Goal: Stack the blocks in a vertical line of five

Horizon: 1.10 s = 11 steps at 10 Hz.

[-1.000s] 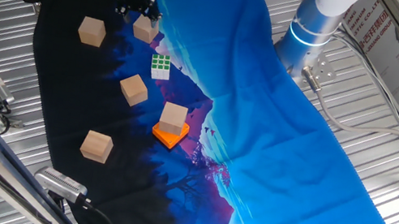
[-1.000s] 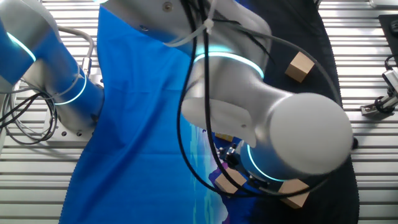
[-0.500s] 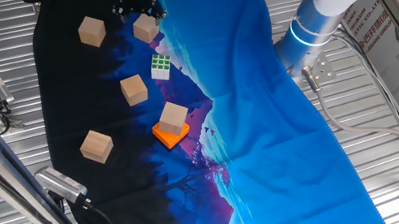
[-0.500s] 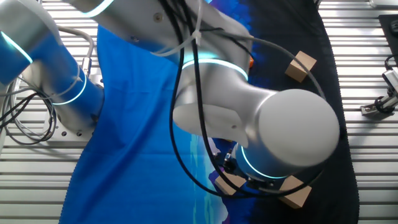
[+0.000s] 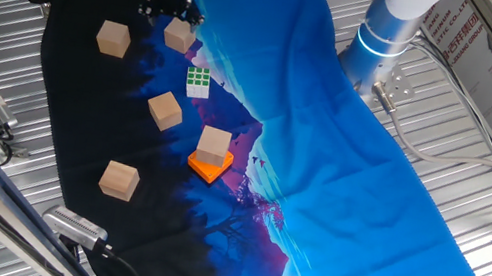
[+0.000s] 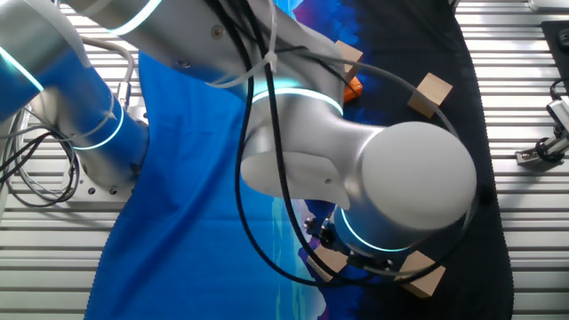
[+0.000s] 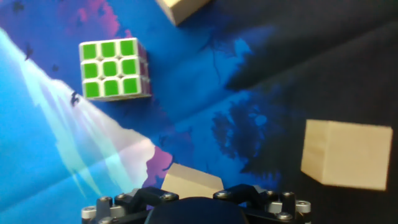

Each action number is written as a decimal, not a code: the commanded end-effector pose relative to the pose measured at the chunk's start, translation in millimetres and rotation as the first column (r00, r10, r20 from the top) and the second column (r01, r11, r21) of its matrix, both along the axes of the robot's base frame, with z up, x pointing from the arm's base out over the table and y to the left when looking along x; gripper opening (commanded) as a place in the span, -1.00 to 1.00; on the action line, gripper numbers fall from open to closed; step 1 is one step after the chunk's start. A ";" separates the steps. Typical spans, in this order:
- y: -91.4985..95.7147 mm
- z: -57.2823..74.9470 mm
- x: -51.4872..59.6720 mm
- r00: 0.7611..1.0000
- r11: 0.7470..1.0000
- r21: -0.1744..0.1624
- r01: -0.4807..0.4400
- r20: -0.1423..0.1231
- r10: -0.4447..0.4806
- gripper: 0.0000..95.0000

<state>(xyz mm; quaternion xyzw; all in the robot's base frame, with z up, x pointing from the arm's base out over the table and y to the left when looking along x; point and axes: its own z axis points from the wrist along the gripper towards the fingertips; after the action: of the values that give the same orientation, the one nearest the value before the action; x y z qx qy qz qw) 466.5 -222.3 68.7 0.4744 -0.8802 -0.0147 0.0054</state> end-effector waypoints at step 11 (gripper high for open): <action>-10.3 -23.4 0.2 0.832 0.830 0.096 0.550 -0.149 -0.534 0.60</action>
<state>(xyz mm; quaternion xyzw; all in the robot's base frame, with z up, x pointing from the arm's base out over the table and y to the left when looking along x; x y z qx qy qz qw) 466.5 -231.9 47.6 0.1917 -0.9791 -0.0668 0.0145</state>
